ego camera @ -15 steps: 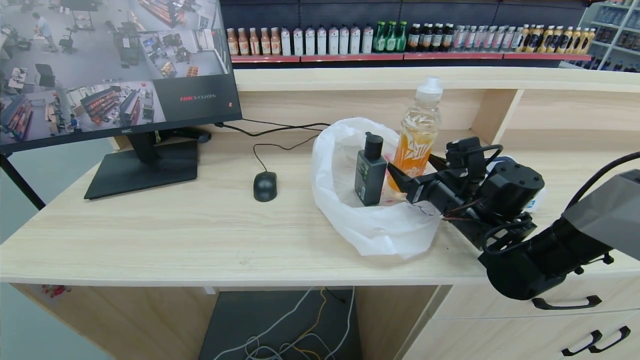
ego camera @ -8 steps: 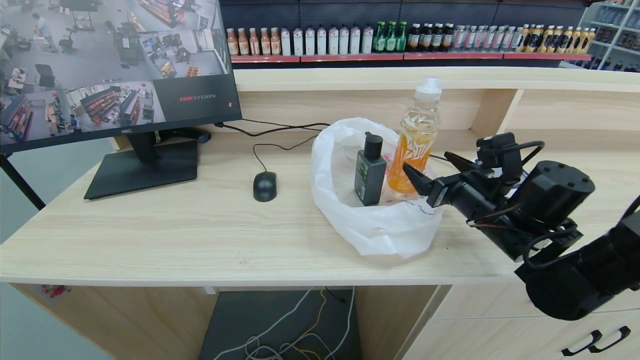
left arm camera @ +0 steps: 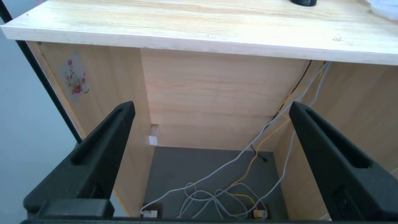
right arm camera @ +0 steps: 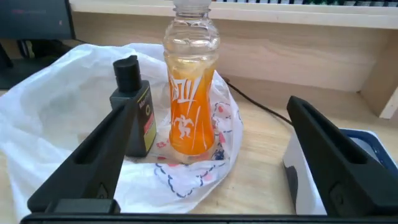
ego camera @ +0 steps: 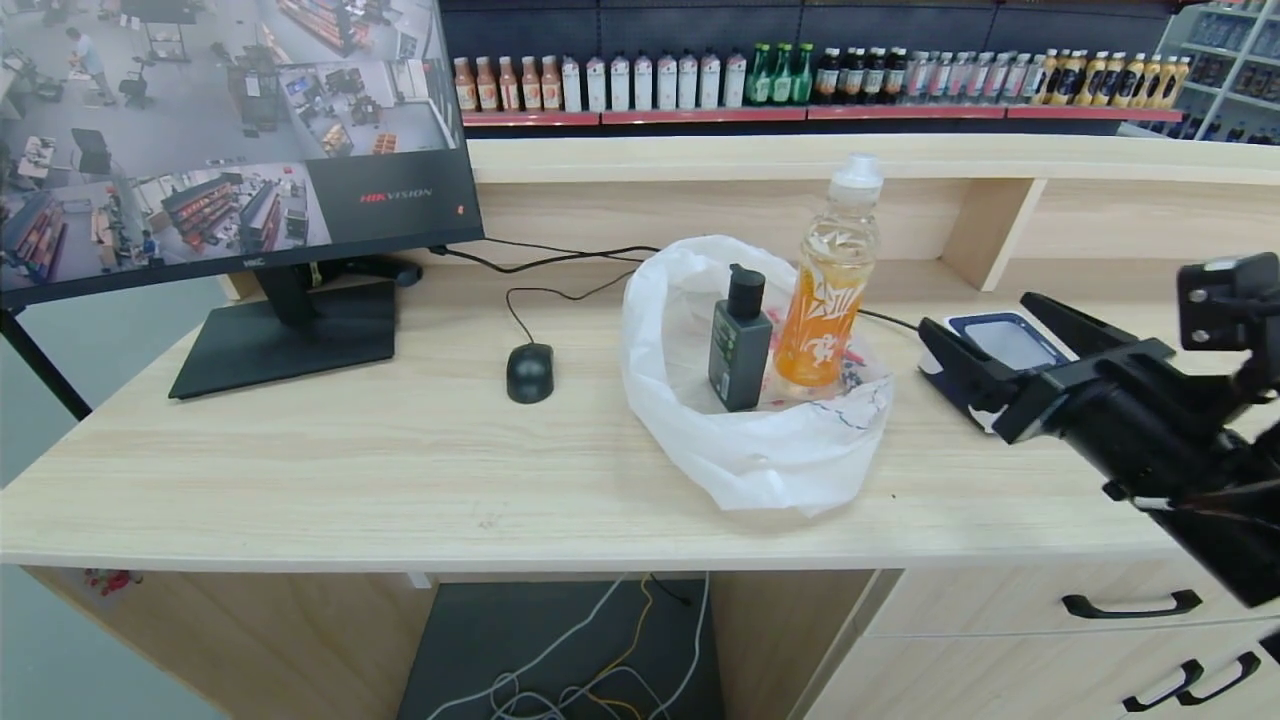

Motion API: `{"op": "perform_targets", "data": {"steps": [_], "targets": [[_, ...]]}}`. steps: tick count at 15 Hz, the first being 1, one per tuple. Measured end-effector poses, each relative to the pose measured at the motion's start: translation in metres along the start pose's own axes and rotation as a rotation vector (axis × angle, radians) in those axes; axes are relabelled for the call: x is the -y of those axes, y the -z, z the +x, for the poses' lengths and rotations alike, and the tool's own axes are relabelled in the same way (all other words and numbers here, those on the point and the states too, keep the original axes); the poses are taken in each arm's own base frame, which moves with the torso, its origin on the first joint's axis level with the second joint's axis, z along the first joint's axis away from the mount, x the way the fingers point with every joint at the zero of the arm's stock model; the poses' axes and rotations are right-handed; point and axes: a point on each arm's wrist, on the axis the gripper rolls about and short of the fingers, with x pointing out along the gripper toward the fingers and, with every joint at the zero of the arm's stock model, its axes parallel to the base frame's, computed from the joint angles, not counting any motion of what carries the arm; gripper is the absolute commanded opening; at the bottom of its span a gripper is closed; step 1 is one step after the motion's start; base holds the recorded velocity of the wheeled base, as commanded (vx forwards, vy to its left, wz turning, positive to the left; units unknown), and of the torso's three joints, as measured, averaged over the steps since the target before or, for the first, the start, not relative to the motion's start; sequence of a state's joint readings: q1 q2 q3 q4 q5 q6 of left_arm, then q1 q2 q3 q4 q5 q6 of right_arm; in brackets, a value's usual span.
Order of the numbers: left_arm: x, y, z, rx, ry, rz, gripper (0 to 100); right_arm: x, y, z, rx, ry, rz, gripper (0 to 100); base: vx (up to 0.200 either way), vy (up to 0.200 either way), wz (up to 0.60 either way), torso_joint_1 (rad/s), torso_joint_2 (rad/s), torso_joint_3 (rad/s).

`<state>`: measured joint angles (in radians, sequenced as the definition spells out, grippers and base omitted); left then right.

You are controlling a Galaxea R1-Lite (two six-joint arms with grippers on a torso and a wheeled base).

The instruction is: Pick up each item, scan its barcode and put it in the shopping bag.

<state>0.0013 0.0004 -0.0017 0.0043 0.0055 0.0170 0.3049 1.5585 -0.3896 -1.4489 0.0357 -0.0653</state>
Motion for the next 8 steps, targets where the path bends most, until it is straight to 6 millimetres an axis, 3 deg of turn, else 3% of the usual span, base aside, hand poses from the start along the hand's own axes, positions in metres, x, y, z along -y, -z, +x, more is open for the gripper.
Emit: {"op": "perform_targets", "data": {"steps": [5, 8], "targets": [[0.0, 0.0, 0.0, 0.0, 0.001, 0.0, 100, -0.003, 0.0, -0.093, -0.091, 0.003, -0.003, 100, 0.0, 0.0, 0.0, 0.0, 0.0, 0.0], [0.0, 0.0, 0.0, 0.0, 0.001, -0.001, 100, -0.004, 0.0, -0.133, -0.174, 0.009, -0.017, 100, 0.0, 0.0, 0.0, 0.0, 0.0, 0.0]]}}
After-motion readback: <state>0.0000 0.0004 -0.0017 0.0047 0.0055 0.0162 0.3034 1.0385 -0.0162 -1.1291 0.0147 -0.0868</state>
